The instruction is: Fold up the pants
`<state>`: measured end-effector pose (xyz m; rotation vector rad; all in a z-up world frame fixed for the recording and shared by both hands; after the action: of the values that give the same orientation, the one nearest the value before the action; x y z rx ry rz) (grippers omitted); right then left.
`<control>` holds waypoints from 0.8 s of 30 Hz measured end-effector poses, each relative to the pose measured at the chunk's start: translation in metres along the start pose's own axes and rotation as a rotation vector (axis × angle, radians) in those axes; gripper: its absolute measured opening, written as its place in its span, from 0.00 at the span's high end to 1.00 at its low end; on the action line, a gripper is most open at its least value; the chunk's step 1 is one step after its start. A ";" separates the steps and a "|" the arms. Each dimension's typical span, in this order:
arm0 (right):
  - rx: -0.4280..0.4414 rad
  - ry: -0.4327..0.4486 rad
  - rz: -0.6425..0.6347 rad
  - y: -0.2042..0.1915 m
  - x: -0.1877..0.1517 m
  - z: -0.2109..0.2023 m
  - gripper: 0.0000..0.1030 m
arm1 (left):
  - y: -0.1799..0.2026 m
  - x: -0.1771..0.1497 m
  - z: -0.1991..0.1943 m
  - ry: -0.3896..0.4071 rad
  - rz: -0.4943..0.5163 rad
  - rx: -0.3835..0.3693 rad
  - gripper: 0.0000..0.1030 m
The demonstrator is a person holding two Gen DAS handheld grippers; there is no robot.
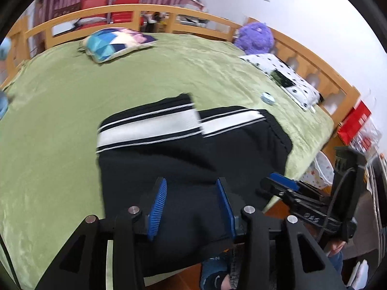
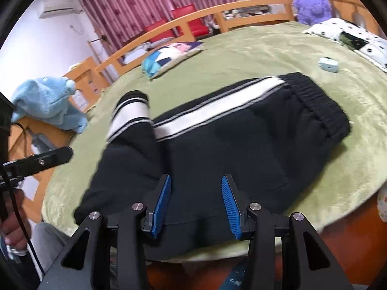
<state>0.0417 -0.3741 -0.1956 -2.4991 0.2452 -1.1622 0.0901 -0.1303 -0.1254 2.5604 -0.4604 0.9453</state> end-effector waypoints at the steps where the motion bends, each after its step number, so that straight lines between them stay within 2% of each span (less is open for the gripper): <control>1: 0.022 -0.005 0.003 -0.005 0.000 0.004 0.54 | -0.007 -0.001 0.002 0.001 -0.012 0.009 0.60; 3: 0.062 -0.023 0.020 -0.018 -0.001 0.018 0.48 | -0.026 -0.006 0.001 0.000 -0.043 0.029 0.55; 5: 0.056 -0.041 0.031 -0.023 -0.002 0.034 0.42 | -0.039 -0.012 0.002 -0.007 -0.065 0.046 0.54; 9: 0.031 -0.165 0.096 -0.030 -0.018 0.087 0.42 | -0.061 -0.025 -0.003 0.000 -0.097 0.059 0.51; 12: 0.036 -0.169 0.125 -0.036 -0.019 0.104 0.43 | -0.071 -0.032 -0.006 0.008 -0.119 0.059 0.47; 14: 0.048 -0.172 0.111 -0.048 -0.013 0.108 0.54 | -0.075 -0.035 -0.004 0.000 -0.116 0.063 0.47; 15: 0.035 -0.162 0.104 -0.052 -0.009 0.108 0.55 | -0.077 -0.037 -0.003 -0.001 -0.112 0.070 0.47; 17: 0.034 -0.147 0.077 -0.057 -0.001 0.108 0.69 | -0.078 -0.036 -0.002 -0.002 -0.106 0.081 0.47; 20: 0.097 -0.112 0.069 -0.059 0.015 0.095 0.86 | -0.077 -0.034 0.001 -0.007 -0.105 0.088 0.47; 24: 0.107 -0.037 0.031 -0.060 0.045 0.065 0.91 | -0.070 -0.029 0.004 0.001 -0.080 0.108 0.47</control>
<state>0.1206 -0.3160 -0.1786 -2.4123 0.2049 -1.0873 0.1003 -0.0658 -0.1634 2.6527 -0.3116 0.9676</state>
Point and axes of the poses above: each gripper's, at about its wrist camera, not at the fingertips, and z roughly the way its jaws point, y to its right, x to its top, the point moved 3 cm from there along z, roughly the way its jaws point, and after that the axes turned 5 degrees about y, right-handed, at the moved point
